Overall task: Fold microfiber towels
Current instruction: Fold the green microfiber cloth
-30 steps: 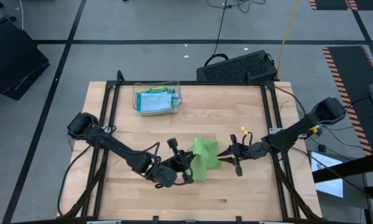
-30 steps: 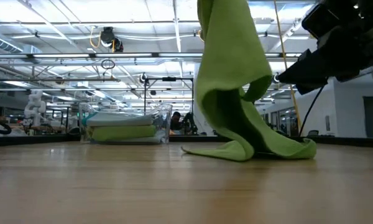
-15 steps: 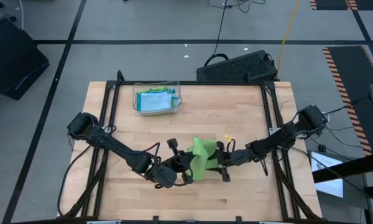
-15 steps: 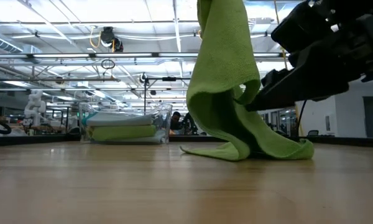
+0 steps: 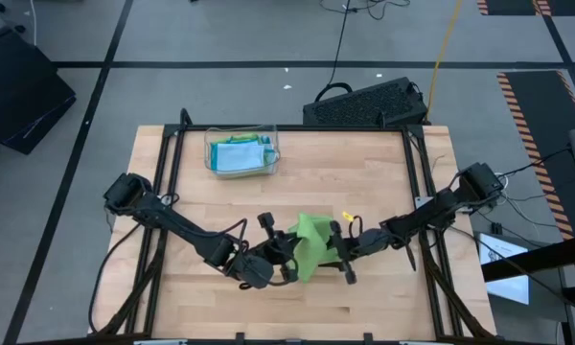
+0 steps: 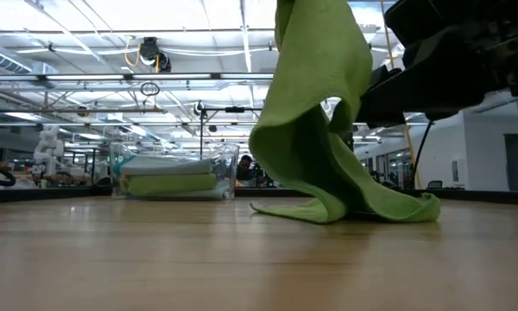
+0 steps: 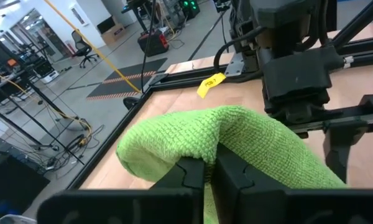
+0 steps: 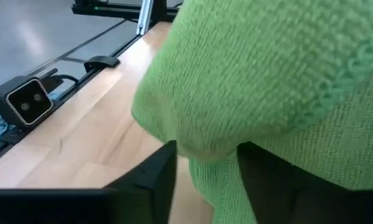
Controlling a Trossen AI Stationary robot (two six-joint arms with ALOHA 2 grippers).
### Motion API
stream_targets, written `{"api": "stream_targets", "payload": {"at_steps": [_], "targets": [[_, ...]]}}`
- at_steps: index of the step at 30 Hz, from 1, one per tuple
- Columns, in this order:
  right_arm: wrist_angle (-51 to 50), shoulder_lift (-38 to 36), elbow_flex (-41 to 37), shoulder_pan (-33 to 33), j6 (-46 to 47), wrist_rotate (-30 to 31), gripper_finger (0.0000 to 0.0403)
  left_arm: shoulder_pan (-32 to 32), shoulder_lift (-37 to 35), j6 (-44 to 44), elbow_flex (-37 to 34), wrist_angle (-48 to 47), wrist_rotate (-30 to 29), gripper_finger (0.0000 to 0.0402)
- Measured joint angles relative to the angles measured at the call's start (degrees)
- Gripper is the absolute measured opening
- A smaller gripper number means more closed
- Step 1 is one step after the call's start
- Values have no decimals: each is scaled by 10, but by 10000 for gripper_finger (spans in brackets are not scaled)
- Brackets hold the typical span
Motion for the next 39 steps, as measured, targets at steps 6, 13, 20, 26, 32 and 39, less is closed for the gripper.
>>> {"api": "stream_targets", "payload": {"at_steps": [6,13,20,26,32,39], "targets": [[4,0,0,0,-5,-5,37,0,0,2,0,-3,0,5],[-54,-36,0,3,-3,-70,16,5,0,-71,0,-136,-71,10],[-244,-134,0,6,35,38,4,15,0,-131,0,-186,6,29],[-384,-232,0,42,74,126,3,17,0,-124,0,-143,104,141],[-478,-304,0,88,106,154,3,12,0,-130,0,-132,89,220],[-602,-329,0,113,153,271,3,12,0,-130,0,-133,213,241]]}}
